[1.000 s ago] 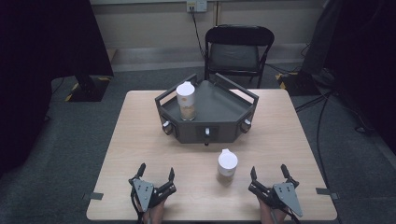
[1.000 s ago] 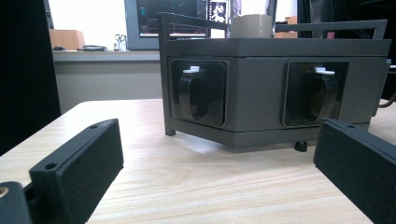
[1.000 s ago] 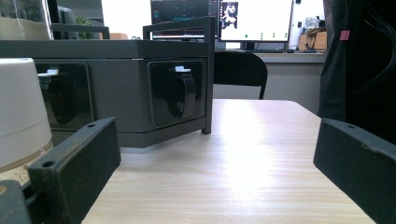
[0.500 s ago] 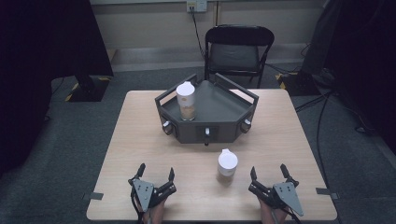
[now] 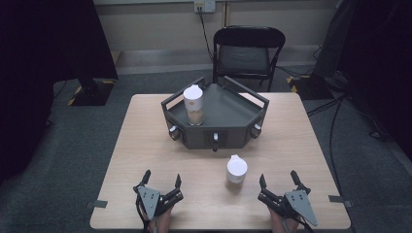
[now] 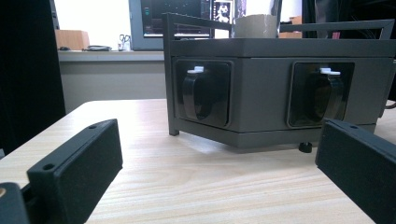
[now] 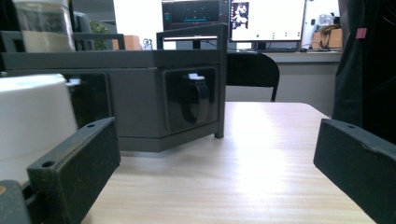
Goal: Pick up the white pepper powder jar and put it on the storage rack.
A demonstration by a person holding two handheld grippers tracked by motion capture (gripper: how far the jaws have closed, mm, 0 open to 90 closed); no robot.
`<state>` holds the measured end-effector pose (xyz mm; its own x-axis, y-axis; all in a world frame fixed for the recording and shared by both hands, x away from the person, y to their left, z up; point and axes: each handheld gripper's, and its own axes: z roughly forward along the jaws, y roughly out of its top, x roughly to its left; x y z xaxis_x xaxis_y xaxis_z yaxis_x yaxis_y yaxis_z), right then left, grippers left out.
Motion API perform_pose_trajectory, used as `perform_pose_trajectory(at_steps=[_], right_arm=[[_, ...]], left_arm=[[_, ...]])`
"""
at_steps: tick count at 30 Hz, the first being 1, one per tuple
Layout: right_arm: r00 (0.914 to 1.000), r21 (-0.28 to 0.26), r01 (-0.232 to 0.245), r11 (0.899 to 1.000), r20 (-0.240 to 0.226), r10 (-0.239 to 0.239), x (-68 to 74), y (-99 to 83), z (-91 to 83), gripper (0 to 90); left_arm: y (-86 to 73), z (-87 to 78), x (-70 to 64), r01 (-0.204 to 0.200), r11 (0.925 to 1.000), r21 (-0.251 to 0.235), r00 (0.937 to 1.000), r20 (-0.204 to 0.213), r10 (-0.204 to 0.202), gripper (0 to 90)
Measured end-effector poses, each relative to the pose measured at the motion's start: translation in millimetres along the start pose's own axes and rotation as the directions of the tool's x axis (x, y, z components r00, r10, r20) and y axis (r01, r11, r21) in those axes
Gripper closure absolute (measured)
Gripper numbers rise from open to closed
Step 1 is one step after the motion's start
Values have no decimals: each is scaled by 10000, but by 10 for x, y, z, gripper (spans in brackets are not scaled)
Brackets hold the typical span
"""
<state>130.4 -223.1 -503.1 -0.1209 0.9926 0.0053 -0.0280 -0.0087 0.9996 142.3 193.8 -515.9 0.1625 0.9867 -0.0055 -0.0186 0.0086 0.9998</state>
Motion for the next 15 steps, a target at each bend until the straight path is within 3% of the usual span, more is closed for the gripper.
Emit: perform_pose_trajectory(at_steps=[8, 15], right_arm=[[9990, -232, 25, 9997, -440, -35, 61, 80, -1, 0], [9958, -457, 124, 9989, -904, -165, 200, 126, -18, 0]], left_arm=[[0, 0, -3, -1, 10000, 0, 10000, -17, 1, 0], [0, -1, -16, -5, 10000, -1, 10000, -93, 5, 0]])
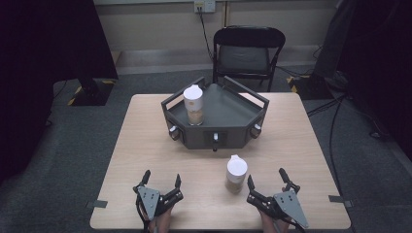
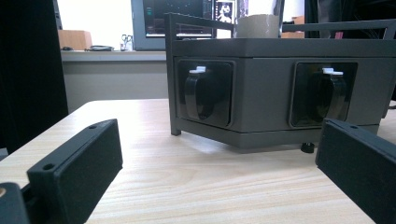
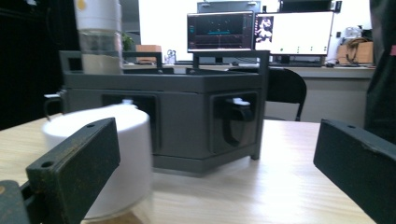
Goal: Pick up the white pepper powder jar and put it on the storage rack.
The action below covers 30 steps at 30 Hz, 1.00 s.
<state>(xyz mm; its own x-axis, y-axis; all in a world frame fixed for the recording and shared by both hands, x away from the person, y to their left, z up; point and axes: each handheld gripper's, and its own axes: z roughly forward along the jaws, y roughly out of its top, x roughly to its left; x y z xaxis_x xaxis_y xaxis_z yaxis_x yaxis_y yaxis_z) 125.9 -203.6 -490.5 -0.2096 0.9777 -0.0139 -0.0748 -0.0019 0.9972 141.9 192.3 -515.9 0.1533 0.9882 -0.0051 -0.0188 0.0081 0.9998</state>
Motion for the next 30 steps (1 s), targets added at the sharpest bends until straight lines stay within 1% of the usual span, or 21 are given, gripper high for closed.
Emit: perform_pose_trajectory(at_steps=[2, 7, 9, 11, 13, 14, 19, 20, 22, 30], right_arm=[[10000, -113, -65, 9999, -76, 64, 30, 1, 3, 0], [9997, -170, -29, 9999, -252, 25, 85, 22, 20, 0], [9990, -201, -15, 9998, -447, 6, 123, 48, 50, 0], [9983, -194, 1, 9998, -591, -13, 150, 69, 77, 0], [9980, -207, 33, 9998, -637, -46, 167, 77, 90, 0], [9972, -191, 69, 9998, -737, -82, 198, 92, 119, 0], [9947, -78, 97, 9999, -1022, -104, 249, 115, 190, 0], [9947, -78, 97, 9999, -1022, -104, 249, 115, 190, 0], [9927, 4, 162, 9999, -1199, -160, 259, 133, 222, 0], [9905, 146, 131, 9998, -1374, -110, 254, 152, 306, 0]], left_arm=[[1, 0, 0, 0, 10000, 4, 10000, 1, 0, 0], [1, 0, 0, -2, 10000, 6, 10000, 0, 2, 0], [1, 0, 0, -2, 10000, 7, 10000, 0, 2, 0], [1, 0, 0, 0, 10000, 6, 10000, 0, 0, 0], [1, 0, 0, -2, 10000, 7, 10000, 0, 2, 0], [1, 0, 0, -2, 10000, 7, 10000, 0, 2, 0], [1, 0, 0, 2, 10000, 4, 10000, 0, -2, 0], [1, 0, 0, -1, 10000, 6, 10000, 0, 1, 0], [0, 0, 0, 2, 10000, 2, 10000, 0, -2, 0], [1, 0, 0, -2, 10000, 4, 10000, -1, 2, 0]])
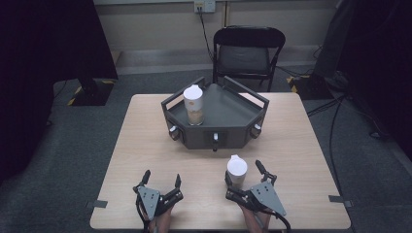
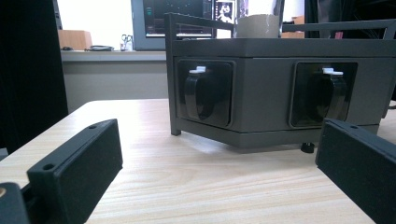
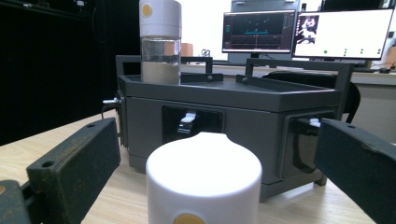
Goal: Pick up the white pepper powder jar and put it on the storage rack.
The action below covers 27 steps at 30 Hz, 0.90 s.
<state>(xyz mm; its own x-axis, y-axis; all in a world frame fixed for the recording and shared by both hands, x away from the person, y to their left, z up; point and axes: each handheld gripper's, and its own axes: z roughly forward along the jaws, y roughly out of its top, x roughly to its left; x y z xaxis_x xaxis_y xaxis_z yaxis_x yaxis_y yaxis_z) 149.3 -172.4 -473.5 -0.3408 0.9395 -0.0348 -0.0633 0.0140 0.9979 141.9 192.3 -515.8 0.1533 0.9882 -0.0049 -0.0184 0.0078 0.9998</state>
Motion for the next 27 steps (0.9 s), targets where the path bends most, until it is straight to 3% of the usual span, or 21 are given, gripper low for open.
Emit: perform_pose_trajectory(at_steps=[8, 27], right_arm=[[10000, 288, -9, 9996, -34, 10, 21, -23, 98, 14], [9998, 852, -169, 9962, -94, 178, 30, -57, 132, 204]], left_arm=[[-1, 0, 0, 3, 10000, -3, 10000, 2, -3, 0], [-1, 0, 0, 6, 10000, -4, 10000, 1, -6, 0]])
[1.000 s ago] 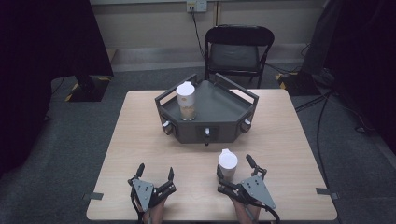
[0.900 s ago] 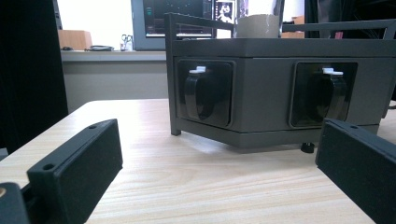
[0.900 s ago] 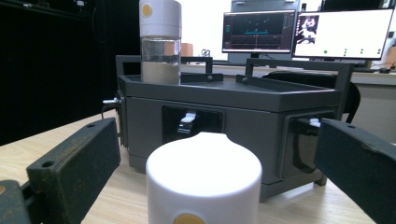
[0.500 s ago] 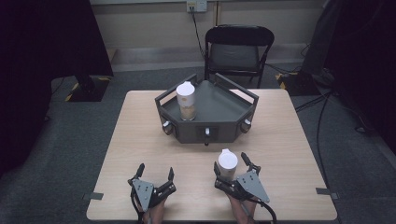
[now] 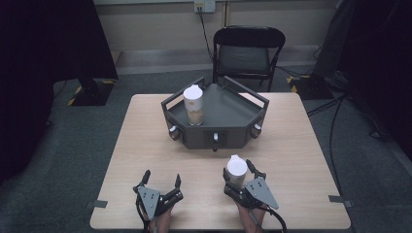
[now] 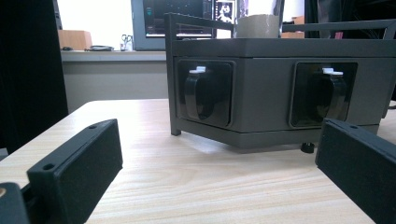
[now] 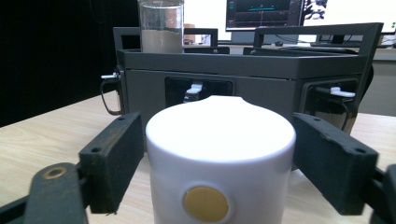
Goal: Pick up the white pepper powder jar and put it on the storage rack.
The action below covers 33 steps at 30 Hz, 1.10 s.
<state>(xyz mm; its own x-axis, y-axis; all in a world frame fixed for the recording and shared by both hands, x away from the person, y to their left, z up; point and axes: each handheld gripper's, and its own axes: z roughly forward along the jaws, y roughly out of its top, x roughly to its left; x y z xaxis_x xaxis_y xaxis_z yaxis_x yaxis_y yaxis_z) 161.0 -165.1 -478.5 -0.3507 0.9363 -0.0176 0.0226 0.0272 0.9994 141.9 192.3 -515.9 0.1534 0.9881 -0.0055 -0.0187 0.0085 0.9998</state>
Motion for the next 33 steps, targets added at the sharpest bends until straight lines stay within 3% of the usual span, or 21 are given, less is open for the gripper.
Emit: perform_pose_trajectory(at_steps=[14, 33], right_arm=[[9999, 242, -103, 9997, -66, 105, -15, -46, 12, 295], [9999, 229, -78, 9997, -102, 80, -13, -27, 9, 302]], left_arm=[[0, 0, 0, -1, 10000, -1, 10000, 0, 1, 0], [0, 0, 0, -2, 10000, -1, 10000, 0, 2, 0]])
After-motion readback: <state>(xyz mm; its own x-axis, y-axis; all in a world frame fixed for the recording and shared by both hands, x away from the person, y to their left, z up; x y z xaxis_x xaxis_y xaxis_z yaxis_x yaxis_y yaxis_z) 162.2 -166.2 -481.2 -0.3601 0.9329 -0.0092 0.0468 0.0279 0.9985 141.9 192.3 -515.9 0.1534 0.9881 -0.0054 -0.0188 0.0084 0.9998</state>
